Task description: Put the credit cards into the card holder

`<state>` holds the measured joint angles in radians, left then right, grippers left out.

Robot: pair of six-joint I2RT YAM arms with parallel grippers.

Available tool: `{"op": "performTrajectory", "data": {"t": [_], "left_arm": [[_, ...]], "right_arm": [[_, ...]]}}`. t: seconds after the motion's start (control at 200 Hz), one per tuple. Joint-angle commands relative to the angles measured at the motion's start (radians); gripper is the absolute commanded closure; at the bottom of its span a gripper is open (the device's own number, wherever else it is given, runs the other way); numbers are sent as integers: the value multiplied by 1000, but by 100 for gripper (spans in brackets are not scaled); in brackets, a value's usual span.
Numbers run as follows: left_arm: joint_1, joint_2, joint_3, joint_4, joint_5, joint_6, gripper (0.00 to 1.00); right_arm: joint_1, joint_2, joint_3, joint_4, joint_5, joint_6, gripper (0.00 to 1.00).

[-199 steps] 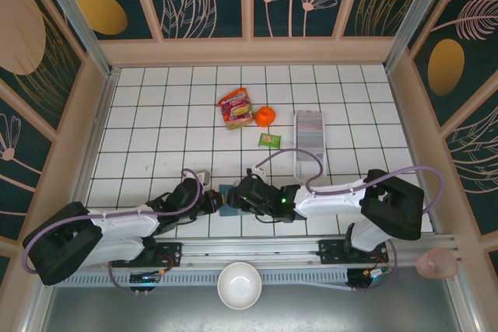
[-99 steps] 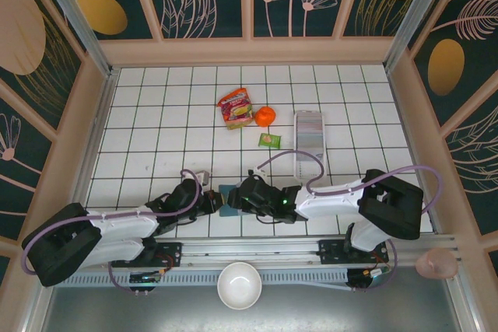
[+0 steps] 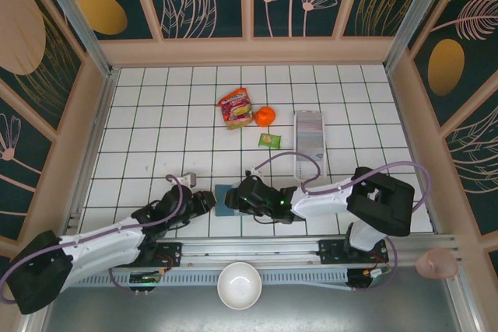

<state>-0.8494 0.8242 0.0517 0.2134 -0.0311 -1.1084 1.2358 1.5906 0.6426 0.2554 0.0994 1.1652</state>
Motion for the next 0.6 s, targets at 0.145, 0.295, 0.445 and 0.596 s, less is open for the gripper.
{"op": "performTrajectory", "data": {"t": [0.145, 0.295, 0.445, 0.596], "left_arm": [[22, -57, 118, -273, -113, -35, 85], [133, 12, 173, -162, 75, 0, 81], [208, 127, 289, -150, 148, 87, 82], [208, 305, 395, -37, 319, 100, 93]], "right_arm": [[-8, 24, 17, 7, -7, -15, 48], [-9, 31, 23, 1, -7, -19, 50], [-7, 35, 22, -5, -6, -24, 55], [-6, 37, 21, 0, -3, -24, 55]]}}
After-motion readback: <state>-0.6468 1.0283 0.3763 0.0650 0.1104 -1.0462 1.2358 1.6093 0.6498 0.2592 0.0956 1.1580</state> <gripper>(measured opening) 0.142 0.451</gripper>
